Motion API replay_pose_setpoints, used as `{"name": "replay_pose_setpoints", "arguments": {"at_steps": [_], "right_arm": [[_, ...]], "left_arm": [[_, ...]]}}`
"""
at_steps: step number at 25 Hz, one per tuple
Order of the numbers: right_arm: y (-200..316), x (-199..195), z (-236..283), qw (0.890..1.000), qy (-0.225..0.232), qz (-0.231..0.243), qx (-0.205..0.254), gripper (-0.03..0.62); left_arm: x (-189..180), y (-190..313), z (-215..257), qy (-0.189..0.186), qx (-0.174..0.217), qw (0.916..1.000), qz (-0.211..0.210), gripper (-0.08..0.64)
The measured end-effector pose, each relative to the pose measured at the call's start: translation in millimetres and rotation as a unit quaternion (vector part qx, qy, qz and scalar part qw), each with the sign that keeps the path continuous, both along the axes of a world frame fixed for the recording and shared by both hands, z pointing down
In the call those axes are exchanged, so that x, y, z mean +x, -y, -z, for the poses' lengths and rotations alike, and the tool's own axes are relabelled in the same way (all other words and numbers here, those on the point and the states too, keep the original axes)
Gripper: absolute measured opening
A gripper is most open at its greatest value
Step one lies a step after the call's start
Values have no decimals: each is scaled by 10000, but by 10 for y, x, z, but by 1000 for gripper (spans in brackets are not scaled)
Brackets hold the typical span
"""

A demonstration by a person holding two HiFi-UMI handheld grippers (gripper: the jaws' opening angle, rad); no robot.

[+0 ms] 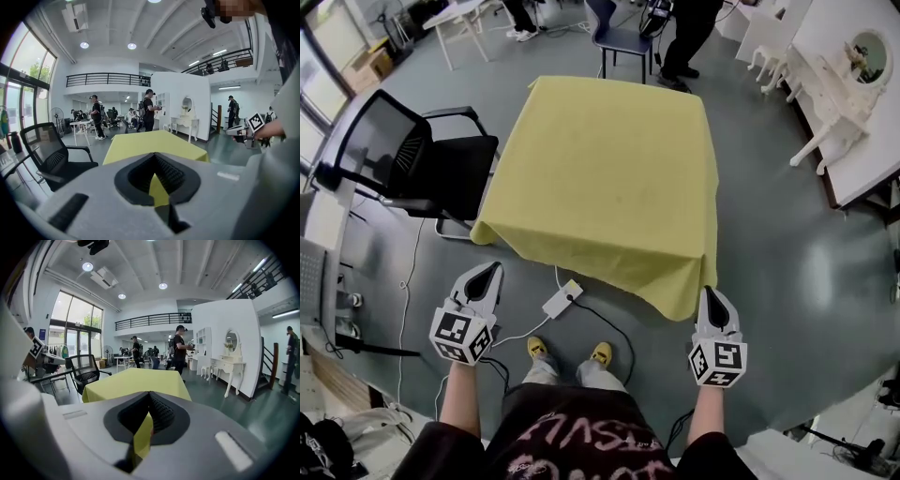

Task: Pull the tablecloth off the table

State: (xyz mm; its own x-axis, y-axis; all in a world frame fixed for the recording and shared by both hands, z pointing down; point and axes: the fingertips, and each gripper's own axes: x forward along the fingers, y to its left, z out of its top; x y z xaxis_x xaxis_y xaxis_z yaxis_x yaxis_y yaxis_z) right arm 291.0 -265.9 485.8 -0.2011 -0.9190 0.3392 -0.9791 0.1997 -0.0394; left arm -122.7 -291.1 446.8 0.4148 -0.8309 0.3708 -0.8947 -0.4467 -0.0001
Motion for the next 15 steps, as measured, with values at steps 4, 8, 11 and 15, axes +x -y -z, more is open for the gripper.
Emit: {"name": "replay_pose_setpoints", "arguments": {"at_steps": [4,8,11,15], "right_arm": [[58,-24,-82,10000,-71,-22,-50,12],[124,-84,-138,9998,-128,-90,-108,12],[154,-161,-174,9996,-175,-111,-169,12],[182,-294,-276,9992,-247,-82,-292,12]], "left_arm": [[-98,71,-125,25,-95,10000,-14,5],[-181,172,-231,2,-154,9998,-83,5],[-231,259,-321,-18,-226,9997,-133,5],[-352,324,-462,-38,-335,9993,-184,5]]}}
